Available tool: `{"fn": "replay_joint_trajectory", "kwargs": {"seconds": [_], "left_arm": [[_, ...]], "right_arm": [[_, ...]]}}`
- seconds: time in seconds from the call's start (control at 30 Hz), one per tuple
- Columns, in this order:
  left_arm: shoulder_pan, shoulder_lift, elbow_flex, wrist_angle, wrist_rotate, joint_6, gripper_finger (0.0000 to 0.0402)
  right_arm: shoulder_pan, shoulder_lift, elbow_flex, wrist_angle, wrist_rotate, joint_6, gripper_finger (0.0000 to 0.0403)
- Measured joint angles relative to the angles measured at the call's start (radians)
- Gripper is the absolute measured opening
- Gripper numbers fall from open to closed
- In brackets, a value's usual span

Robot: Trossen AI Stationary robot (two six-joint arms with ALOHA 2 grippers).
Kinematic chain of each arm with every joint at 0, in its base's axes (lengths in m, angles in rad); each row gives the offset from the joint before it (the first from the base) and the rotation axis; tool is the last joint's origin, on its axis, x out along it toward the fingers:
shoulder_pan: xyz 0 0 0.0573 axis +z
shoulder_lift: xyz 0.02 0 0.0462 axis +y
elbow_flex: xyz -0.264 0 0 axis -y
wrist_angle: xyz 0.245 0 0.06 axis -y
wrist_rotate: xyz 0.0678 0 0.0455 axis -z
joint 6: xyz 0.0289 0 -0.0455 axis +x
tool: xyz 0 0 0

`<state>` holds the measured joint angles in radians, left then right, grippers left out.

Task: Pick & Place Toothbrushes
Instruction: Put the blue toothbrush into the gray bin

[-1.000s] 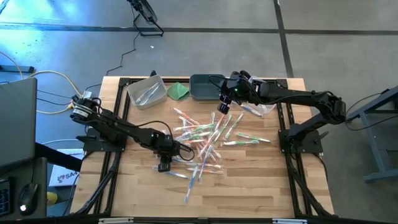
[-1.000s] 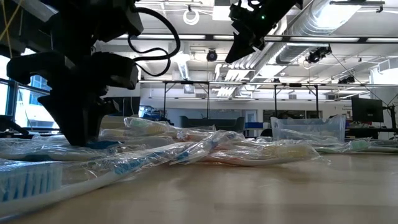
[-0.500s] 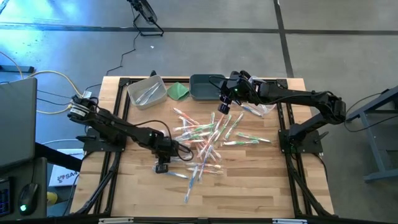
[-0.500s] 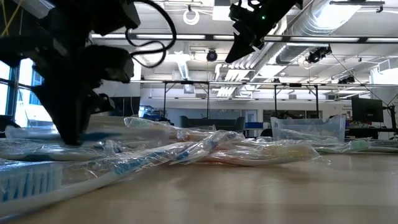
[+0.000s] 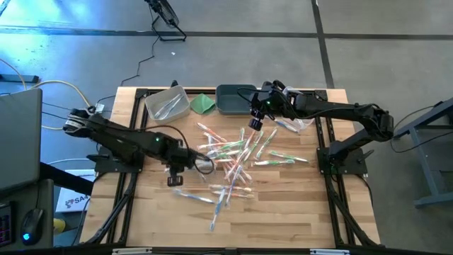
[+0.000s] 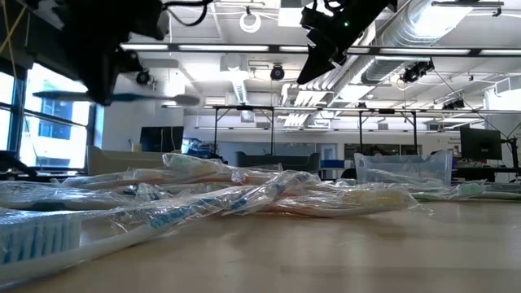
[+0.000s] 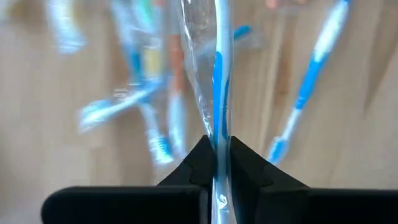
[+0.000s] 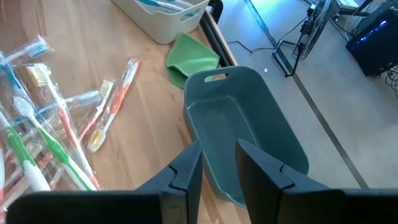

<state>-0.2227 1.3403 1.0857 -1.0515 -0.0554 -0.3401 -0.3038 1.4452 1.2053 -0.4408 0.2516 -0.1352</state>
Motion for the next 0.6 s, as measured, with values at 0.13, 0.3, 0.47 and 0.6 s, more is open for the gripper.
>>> {"fn": "replay_joint_trajectory", "kwargs": {"seconds": [0.13,0.3,0.47,0.6], "left_arm": [[0.064,-0.035,0.098,-0.132,-0.082,0.006,0.0021],[0.169,-0.085,0.178,-0.197,-0.163,0.085,0.0022],[0.318,-0.142,0.193,-0.207,-0.204,0.174,0.0022],[0.465,-0.171,0.194,-0.203,-0.237,0.23,0.0022]], "right_arm": [[0.0,0.0,0.0,0.0,0.0,0.0,0.0089],[0.0,0.0,0.0,0.002,0.0,0.0,0.0089],[0.0,0.0,0.0,0.002,0.0,0.0,0.0089],[0.0,0.0,0.0,0.002,0.0,0.001,0.0089]]}}
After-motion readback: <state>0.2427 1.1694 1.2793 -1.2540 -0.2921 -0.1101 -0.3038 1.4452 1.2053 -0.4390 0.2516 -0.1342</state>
